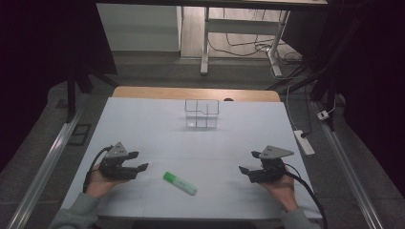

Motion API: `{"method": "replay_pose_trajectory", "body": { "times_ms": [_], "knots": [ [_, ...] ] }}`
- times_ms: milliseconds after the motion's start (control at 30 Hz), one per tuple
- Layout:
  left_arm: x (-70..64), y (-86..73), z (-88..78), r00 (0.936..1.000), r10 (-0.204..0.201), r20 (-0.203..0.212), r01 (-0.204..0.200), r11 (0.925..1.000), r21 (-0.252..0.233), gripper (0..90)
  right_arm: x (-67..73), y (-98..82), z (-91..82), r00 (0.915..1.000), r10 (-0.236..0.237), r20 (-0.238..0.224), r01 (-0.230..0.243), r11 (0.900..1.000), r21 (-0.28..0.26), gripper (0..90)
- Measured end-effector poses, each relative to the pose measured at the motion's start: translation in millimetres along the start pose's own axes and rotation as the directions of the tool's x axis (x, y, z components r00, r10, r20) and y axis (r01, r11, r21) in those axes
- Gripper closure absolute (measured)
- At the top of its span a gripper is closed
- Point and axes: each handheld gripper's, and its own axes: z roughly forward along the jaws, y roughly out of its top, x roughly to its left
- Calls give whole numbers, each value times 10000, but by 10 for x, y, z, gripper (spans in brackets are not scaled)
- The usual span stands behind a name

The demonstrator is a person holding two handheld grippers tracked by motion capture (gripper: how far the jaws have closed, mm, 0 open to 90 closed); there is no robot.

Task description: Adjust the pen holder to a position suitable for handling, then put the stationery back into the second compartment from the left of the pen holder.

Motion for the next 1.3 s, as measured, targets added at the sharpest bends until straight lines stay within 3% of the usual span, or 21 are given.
{"method": "replay_pose_trajectory", "body": {
  "times_ms": [433, 733, 1300],
  "knots": [
    [36, -9, 3, 9998, -200, 39, 200, 9998, -80, 352, 98, 176, 160, 9981, -188, -581, 203, 9995, 255, 211],
    [5, -8, 19, 10000, -32, 55, 31, 10000, 93, 338, 153, 270, 276, 9951, -116, -983, 173, 9982, 581, 220],
    [19, -19, 61, 9998, -29, 215, 25, 9998, 190, 330, 354, 514, 498, 9868, -385, -1575, 484, 9971, 593, 228]
  ]
}}
